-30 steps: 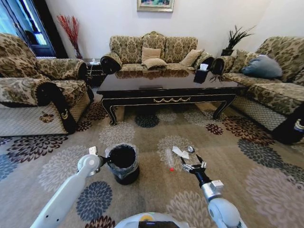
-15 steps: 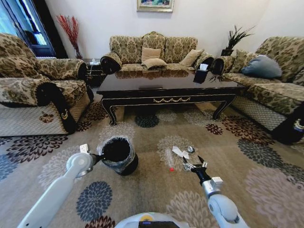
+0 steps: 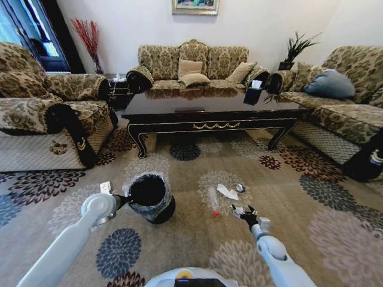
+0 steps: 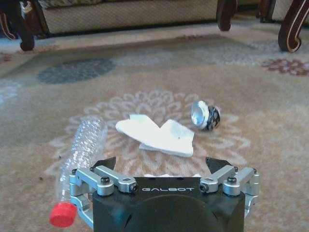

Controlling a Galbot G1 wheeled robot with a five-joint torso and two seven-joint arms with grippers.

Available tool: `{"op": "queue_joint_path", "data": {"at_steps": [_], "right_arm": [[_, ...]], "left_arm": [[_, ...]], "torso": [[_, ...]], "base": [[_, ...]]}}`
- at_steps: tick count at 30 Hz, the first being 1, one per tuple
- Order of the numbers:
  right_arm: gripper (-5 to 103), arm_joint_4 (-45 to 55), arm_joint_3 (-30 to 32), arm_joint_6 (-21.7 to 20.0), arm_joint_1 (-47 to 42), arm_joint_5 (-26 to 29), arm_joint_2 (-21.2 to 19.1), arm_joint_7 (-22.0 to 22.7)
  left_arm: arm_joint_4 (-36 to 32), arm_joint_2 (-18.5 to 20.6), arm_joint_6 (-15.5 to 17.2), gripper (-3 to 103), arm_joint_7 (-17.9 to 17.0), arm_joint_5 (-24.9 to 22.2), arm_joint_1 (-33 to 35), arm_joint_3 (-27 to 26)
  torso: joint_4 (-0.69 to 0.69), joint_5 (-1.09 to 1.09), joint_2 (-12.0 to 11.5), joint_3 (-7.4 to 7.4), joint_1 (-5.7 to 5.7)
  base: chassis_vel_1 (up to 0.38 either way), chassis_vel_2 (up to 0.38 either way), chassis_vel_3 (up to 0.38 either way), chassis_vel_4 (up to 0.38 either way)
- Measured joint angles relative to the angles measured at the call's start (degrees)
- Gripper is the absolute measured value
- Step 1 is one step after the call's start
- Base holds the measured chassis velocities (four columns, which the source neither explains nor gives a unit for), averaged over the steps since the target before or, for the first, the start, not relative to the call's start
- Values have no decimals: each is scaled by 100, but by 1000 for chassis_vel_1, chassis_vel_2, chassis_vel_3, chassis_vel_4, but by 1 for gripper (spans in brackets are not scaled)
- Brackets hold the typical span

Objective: Move to the front of the table and pick up the trash from the floor, then place it into the trash bin.

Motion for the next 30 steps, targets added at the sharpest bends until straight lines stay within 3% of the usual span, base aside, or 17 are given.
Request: {"op": "queue_joint_path", "data": {"at_steps": [9,18,21,24,28,30], "right_arm": [[100,-1248,-104,42,714,58,163,-49],[103,-1705,-164,-51,986,248,150,-20],[90,-1802,-182,-91,1049,424,173,-23],[85,-1833,-211,-92,1078,459,174,-42],[63,-1828,-263,-49,1098,471,174,-62],[63,-1825,-269,-43,1098,471,174,-62]], "left_arm": [[-69,18,-3,0,-26,-29,4,116],[-70,-42,-4,0,-32,-29,-14,144],[-60,-90,-4,0,-32,-25,-14,164],[-34,-119,-4,0,-32,-21,-14,182],[-10,-151,-4,0,-35,-9,-17,187],[-10,-154,-4,0,-35,-6,-15,188]], "torso": [[1,-1,0,0,0],[0,-1,0,0,0],[0,-1,0,0,0],[0,-1,0,0,0],[0,-1,0,0,0],[0,-1,0,0,0]], "base": [[0,0,0,0],[0,0,0,0],[0,0,0,0],[0,0,0,0],[0,0,0,0],[0,0,0,0]]}}
